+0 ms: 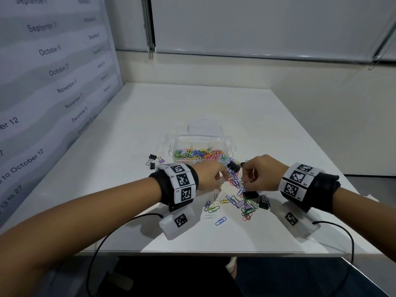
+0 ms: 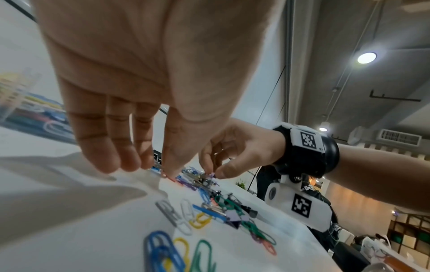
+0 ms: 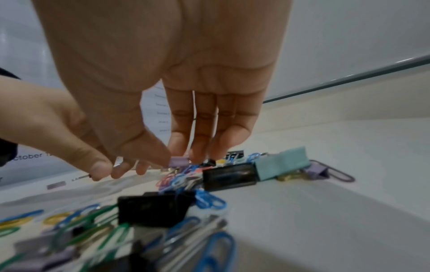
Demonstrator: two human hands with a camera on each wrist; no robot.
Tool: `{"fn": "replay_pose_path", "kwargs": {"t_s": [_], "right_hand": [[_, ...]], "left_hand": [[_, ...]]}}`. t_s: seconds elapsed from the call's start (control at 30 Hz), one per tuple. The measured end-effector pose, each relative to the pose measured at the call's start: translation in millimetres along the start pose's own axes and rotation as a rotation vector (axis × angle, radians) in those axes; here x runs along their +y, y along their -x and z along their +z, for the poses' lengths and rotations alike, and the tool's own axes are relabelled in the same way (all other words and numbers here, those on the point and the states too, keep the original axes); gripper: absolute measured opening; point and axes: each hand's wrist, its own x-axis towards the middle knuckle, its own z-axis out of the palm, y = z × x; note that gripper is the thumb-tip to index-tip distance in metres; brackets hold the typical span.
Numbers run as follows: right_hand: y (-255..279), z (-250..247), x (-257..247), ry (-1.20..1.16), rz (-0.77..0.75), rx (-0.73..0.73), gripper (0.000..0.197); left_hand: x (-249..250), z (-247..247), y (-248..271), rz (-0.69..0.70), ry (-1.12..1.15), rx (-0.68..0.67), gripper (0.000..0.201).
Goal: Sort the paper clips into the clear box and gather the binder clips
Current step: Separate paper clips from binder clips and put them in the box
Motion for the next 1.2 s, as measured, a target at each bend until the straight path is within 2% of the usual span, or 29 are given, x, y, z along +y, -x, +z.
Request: {"fn": "replay_pose_path", "kwargs": {"t_s": [0.2,0.37,0.47,0.6,0.7,0.77,0.87,0.97,1.07,1.2], "right_hand": [[-2,-7,20,0.047,0.089,0.078,0.024],[-2,-7,32,0.116,0.17,0.072,0.012],[1,-8,29,0.129,0.138,0.077,0.004],[2,-4,16,0.137,0.013,0.088,0.012],[2,0,5,0.151,-0.063,0.03,0.016],[3,3,4,0.143,-0.085,-0.012,0.016],[4,4,9,0.135,-0.053,-0.047,0.011],[2,1,14,0.16,-0.003,-0.048,0.012],[0,-1,12,0.155,-0.004,-0.011,0.018],[-6,5,3,0.159,-0.045,0.017,0.023]], "left_hand": [[8,1,-1,0.139,-0.101,0.04,0.041],[10,8,-8,0.172,-0.355,-0.057,0.051],[12,10,-8,0.218,-0.462,-0.174,0.059],[11,14,-3,0.27,-0.561,-0.233,0.059],[8,17,3,0.264,-0.491,-0.253,0.058],[5,16,14,0.216,-0.466,-0.313,0.061],[-1,15,29,0.193,-0.407,-0.368,0.065],[-11,12,39,0.192,-0.374,-0.386,0.058],[-16,9,46,0.197,-0.298,-0.303,0.046],[-18,4,43,0.162,-0.166,-0.153,0.041]]}}
